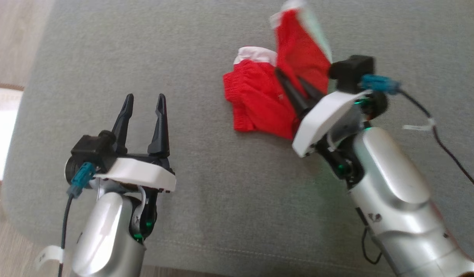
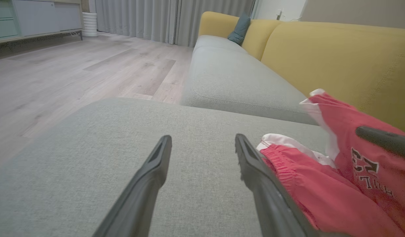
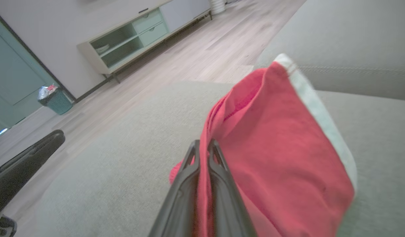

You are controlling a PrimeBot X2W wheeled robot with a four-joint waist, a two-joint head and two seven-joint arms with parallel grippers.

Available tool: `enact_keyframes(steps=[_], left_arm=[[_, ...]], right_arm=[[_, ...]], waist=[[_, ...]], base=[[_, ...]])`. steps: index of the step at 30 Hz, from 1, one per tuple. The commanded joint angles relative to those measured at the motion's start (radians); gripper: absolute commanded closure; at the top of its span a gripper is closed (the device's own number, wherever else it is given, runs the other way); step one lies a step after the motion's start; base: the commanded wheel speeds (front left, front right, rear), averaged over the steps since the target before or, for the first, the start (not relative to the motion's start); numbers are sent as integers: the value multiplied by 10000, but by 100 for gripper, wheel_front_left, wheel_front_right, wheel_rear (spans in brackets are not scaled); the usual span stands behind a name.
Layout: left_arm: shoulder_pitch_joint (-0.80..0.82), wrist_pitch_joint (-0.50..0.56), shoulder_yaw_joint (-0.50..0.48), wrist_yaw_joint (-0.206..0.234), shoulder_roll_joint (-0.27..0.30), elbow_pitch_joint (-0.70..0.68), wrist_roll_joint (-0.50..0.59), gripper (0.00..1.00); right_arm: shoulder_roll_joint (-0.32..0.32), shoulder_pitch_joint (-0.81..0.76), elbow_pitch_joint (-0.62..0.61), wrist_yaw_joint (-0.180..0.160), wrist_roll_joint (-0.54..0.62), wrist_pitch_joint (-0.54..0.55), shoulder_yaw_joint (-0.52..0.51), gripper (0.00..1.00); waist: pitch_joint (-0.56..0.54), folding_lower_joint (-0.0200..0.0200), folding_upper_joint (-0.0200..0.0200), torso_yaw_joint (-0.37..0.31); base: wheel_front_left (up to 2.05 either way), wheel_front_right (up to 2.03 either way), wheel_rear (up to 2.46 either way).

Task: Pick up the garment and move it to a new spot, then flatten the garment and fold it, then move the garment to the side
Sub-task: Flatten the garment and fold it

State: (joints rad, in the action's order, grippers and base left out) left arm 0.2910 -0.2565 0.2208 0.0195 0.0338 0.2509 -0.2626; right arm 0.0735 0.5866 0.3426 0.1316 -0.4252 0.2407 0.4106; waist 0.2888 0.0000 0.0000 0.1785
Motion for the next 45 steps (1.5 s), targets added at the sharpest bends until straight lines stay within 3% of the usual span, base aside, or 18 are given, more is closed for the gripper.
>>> enact_keyframes(steps=[1, 10, 11, 12, 13, 20, 23, 26, 37, 45], left_arm=[[95, -53, -231, 70, 164, -372, -39, 0], [151, -53, -201, 114, 164, -435, -71, 0], [149, -53, -210, 121, 164, -445, -81, 0], [141, -53, -204, 103, 164, -446, -153, 0], [137, -53, -190, 93, 164, -451, -251, 0], [167, -53, -310, 121, 164, -470, -57, 0], [123, -53, -371, 101, 164, -487, 54, 0], [76, -53, -485, 66, 198, -530, 272, 0], [-255, -53, -759, -32, 491, -636, 498, 0], [-796, -33, -909, 0, 797, -620, 480, 0]], right_arm=[[-229, 396, -77, -9, -238, -155, 457, 100], [-231, 810, 1401, -9, -1337, -851, 2163, 100], [-232, 856, 1497, -9, -1364, -959, 2277, 60], [-232, 912, 1579, -9, -1364, -1099, 2354, 10], [-232, 982, 1677, -9, -1252, -1246, 2391, 0], [-232, 1172, 1104, -9, -619, -2528, 2225, 0], [-232, 1008, 775, -9, -142, -2955, 1626, 0], [-215, 436, 208, -9, 681, -3378, 403, 0], [171, -2329, -1789, -9, 2082, -2983, -3068, 0], [-21, -3840, -2792, -9, 2218, -2648, -3827, 0]], waist=[[59, 0, 0, 208], [178, 0, 0, 484], [189, 0, 0, 470], [200, 0, 0, 455], [210, 0, 0, 435], [186, 0, 0, 141], [101, 0, 0, -38], [-40, 0, 0, -316], [-412, 0, 0, -1111], [-1024, 0, 0, -1526]], base=[[0, 0, 0], [0, 0, 0], [0, 0, 0], [0, 0, 0], [0, 0, 0], [0, 0, 0], [0, 0, 0], [0, 0, 0], [0, 0, 0], [0, 0, 0]])
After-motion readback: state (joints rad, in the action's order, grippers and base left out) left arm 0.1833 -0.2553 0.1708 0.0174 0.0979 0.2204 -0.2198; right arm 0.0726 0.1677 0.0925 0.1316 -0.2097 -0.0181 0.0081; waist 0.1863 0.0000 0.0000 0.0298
